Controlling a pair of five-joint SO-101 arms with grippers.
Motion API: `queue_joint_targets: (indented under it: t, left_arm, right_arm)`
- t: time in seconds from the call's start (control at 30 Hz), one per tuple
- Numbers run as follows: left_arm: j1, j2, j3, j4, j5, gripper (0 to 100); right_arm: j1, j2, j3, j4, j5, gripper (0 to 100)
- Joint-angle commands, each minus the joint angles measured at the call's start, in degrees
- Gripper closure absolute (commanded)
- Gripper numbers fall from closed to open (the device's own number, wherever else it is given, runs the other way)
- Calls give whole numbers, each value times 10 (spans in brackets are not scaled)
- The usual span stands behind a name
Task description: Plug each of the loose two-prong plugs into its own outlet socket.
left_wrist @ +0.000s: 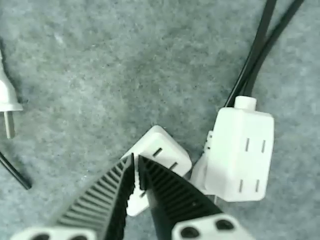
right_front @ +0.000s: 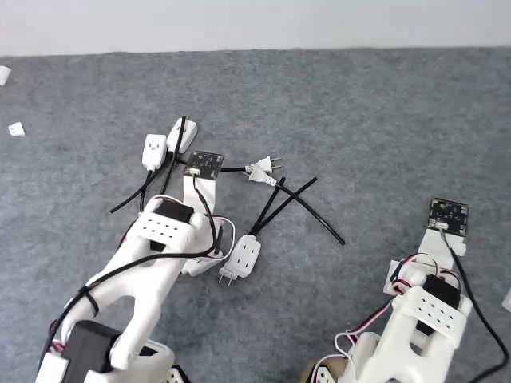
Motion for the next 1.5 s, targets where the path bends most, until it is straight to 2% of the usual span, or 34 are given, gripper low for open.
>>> queue_joint_targets:
  t: [0.0, 0.07, 0.13, 0.23, 0.3, 0.33, 0.5, 0.57, 0.73, 0.97, 1.47]
  left_arm:
    - [4, -5, -8, -4, 6, 987]
    - [3, -28, -20, 11, 4, 987]
    - [-13, -65, -36, 34, -30, 985]
    - [-55, -127, -46, 65, -142, 980]
    - [-81, -158, -39, 76, -227, 938]
    - [-95, -170, -30, 76, -245, 904]
    - [-114, -183, 23, 73, -210, 720]
    - [-106, -183, 51, 60, -212, 694]
    - [-105, -184, 87, 33, -347, 695]
    - [-105, -170, 88, -53, -353, 695]
    - [-99, -36, 58, -44, -376, 695]
  right_arm:
    - [-6, -10, -4, -12, 6, 989]
    - [-6, -10, -4, -12, 6, 989]
    - [-6, -12, -4, -10, 6, 989]
    - [-6, -12, -4, -10, 6, 989]
    - [-6, -11, -4, -10, 5, 989]
    - [-6, -10, -4, -11, 5, 989]
    - [-6, -9, -4, -12, 5, 989]
    - [-7, -9, -4, -13, 5, 989]
    - [-21, -8, -4, -11, 5, 989]
    - [-22, -8, -4, -11, 6, 990]
    - [-22, -8, -4, -11, 6, 990]
